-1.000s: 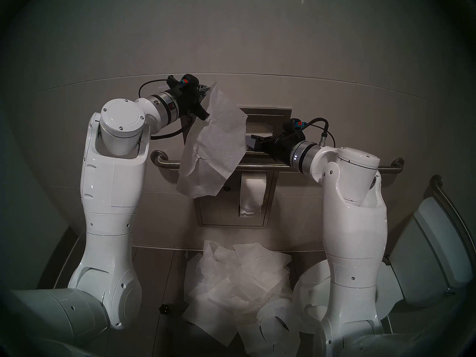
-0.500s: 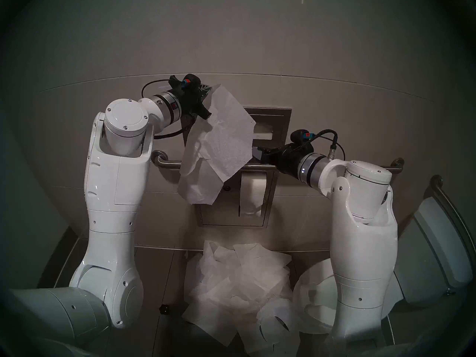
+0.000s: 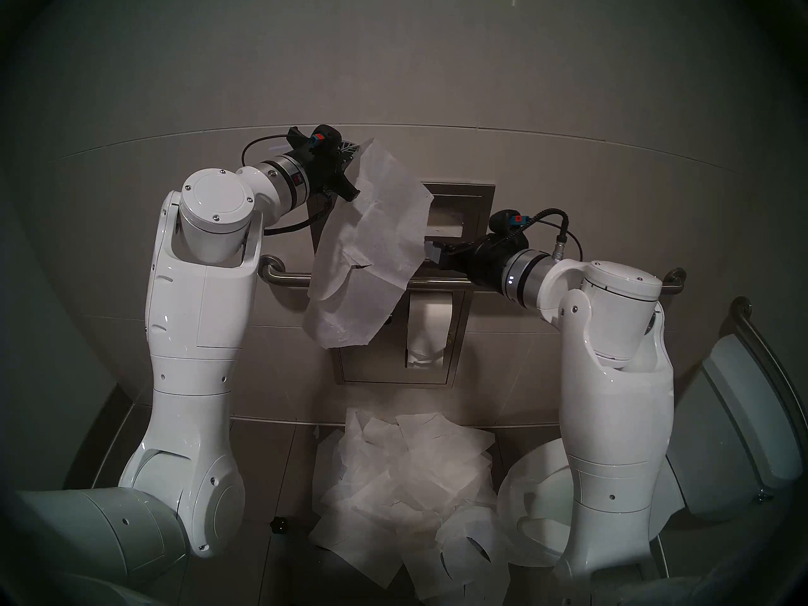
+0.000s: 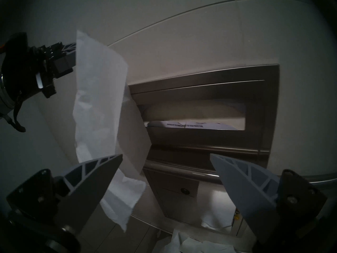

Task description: Take out a toilet seat cover

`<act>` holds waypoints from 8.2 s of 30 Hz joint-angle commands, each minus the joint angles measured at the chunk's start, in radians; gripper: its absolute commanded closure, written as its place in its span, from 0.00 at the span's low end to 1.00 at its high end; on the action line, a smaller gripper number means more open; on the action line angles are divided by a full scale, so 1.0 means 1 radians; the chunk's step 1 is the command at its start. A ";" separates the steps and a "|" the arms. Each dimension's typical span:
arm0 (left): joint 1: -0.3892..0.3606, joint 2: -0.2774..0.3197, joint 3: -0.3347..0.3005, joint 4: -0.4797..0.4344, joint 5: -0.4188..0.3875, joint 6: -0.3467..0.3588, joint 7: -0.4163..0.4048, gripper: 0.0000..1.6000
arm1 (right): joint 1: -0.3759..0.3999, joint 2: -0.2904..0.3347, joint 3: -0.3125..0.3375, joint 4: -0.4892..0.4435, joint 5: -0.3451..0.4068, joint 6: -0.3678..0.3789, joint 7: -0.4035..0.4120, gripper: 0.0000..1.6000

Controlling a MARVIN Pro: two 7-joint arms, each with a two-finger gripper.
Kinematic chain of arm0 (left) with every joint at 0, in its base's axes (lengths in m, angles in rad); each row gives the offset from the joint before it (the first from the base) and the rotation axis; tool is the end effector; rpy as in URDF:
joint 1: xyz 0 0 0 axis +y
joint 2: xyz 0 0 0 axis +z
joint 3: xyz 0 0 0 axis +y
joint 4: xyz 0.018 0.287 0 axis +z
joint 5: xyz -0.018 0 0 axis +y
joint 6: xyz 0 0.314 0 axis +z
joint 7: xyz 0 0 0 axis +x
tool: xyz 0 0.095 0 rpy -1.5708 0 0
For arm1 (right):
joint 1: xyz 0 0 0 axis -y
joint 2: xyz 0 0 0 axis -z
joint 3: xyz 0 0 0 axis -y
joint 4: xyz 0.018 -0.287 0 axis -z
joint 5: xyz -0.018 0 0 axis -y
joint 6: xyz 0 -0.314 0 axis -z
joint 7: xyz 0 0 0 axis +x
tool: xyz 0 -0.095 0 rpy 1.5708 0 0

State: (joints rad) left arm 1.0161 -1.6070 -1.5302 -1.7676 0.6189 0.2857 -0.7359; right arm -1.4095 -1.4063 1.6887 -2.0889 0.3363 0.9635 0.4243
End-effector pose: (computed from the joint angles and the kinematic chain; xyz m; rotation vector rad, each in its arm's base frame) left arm 0.4910 -0.0671 -0.0251 -1.6895 1.1367 -2.1990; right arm 0.3965 -0.0115 -0.1079 -2.0930 -0.3303 -1.6246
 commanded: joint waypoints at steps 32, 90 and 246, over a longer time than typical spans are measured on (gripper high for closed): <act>-0.034 -0.007 0.004 -0.023 0.000 -0.014 0.023 1.00 | -0.022 0.003 -0.033 -0.056 0.038 -0.004 -0.021 0.00; -0.034 -0.007 0.004 -0.023 0.000 -0.014 0.024 1.00 | 0.195 0.020 -0.032 0.380 0.065 -0.186 0.047 0.00; -0.032 -0.007 0.004 -0.022 -0.001 -0.015 0.025 1.00 | 0.353 0.086 0.142 0.605 0.363 -0.227 0.458 1.00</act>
State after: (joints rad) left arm 1.0206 -1.6103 -1.5254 -1.7645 0.6184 0.2767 -0.7178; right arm -1.0136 -1.3045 1.7763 -1.3691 0.6769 0.7713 0.8854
